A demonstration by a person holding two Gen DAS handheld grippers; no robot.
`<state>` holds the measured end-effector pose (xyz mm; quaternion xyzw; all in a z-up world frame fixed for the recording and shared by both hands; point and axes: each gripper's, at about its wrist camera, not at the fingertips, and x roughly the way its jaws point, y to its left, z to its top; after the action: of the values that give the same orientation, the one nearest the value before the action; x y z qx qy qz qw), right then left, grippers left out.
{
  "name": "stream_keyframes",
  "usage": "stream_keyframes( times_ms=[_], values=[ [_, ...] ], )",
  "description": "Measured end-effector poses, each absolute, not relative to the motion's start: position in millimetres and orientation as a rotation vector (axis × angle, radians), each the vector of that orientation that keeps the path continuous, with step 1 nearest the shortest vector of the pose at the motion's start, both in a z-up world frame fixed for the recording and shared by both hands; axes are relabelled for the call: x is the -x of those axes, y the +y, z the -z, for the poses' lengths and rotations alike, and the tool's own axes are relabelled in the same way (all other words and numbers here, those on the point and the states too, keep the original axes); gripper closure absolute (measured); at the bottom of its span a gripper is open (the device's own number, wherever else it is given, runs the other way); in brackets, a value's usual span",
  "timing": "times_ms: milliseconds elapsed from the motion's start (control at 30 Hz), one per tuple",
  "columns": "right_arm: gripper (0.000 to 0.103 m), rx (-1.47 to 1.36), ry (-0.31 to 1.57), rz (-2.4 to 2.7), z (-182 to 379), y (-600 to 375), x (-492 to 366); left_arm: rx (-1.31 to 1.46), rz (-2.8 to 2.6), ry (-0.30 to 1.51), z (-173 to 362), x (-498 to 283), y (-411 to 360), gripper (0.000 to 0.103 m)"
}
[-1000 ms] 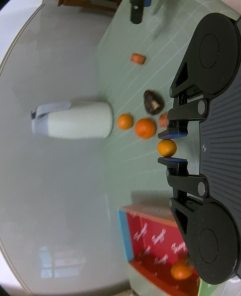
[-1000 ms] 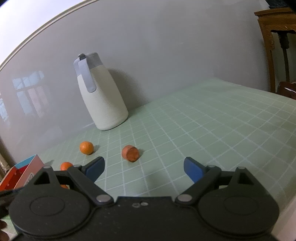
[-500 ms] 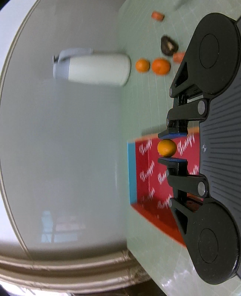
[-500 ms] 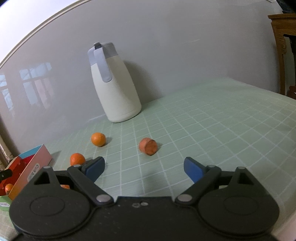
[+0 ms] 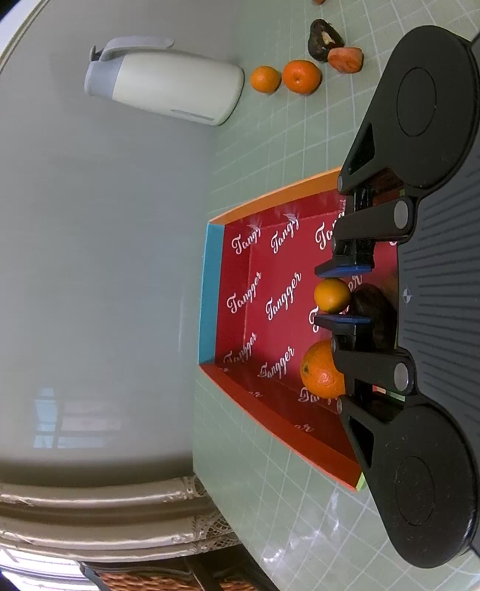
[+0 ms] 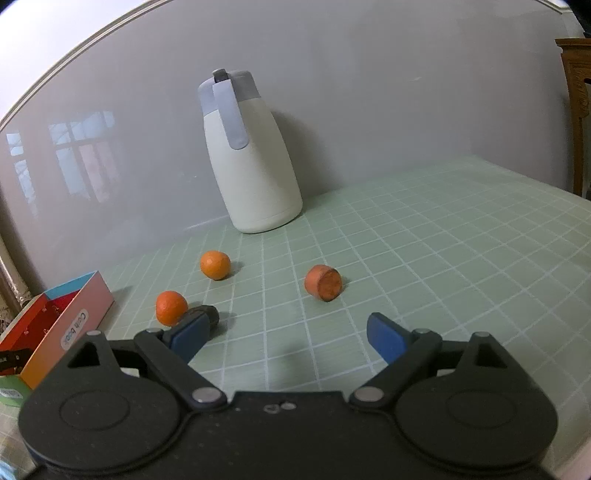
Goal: Organize fruits
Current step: 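Carry the kumquat in the left tool into the box and open, then withdraw the left tool while the right tool closes on a carrot slice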
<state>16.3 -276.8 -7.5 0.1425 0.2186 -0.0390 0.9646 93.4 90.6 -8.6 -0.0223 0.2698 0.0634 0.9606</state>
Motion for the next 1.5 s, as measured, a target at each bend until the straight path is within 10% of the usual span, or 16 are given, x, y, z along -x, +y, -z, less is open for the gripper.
stream_keyframes(
  times_ms=[600, 733, 1500],
  values=[
    [0.010, -0.288, 0.444, 0.064, 6.4, -272.3, -17.5, 0.076, -0.163, 0.585, 4.1, -96.1, 97.0, 0.079],
    [0.011, -0.283, 0.445, 0.056, 5.4, -268.5, -18.2, 0.059, -0.190, 0.561, -1.8, -87.7, 92.6, 0.023],
    [0.011, -0.249, 0.460, 0.043, 7.8, -255.7, -21.6, 0.010, -0.097, 0.519, -22.4, -50.5, 56.0, 0.015]
  ],
)
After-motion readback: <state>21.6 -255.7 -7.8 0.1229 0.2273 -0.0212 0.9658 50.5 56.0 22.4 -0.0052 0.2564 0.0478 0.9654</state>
